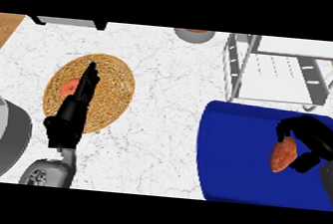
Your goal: Pick the sweet potato from the tray and place it in the tiered basket
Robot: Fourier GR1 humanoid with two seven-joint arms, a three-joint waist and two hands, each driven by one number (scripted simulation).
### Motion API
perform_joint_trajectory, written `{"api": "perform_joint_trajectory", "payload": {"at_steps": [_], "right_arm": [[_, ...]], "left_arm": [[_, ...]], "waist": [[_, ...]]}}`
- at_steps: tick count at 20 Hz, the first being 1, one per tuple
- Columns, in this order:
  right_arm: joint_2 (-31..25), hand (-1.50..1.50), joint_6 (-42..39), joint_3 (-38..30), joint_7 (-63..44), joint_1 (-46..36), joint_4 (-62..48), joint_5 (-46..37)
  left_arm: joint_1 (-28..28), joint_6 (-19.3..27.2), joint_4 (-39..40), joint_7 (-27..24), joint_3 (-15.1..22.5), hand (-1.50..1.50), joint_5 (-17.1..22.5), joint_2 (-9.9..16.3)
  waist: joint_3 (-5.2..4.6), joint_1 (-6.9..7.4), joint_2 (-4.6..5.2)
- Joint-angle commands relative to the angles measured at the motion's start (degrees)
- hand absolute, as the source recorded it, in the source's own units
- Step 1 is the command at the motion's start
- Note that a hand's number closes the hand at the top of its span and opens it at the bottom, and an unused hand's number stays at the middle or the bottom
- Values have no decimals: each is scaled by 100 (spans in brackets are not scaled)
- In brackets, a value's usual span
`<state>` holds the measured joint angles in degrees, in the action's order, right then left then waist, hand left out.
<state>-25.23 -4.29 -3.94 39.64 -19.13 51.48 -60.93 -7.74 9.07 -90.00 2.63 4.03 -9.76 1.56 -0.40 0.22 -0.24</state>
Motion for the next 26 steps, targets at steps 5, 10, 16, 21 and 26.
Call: {"api": "perform_joint_trajectory", "payload": {"at_steps": [5,10,16,21,26], "right_arm": [[998,150,-383,610,-3920,-357,410,-1584],[2114,150,-1004,955,-6079,-716,1265,-2251],[2496,150,-2102,1114,-7271,-821,3241,-2433],[2513,150,-3335,1037,-7914,-1865,4438,-2333],[2396,150,-4648,553,-8130,-2104,5710,-2066]], "left_arm": [[-69,59,69,59,57,0,-63,-78],[-52,10,51,115,-51,0,-10,24],[48,-12,-86,111,-22,0,27,25],[58,-41,282,-222,-178,0,123,50],[238,-99,-227,48,-60,0,100,76]], "waist": [[-15,28,-28],[13,-47,-53],[29,-134,-60],[28,-104,-35],[37,-52,-11]]}}
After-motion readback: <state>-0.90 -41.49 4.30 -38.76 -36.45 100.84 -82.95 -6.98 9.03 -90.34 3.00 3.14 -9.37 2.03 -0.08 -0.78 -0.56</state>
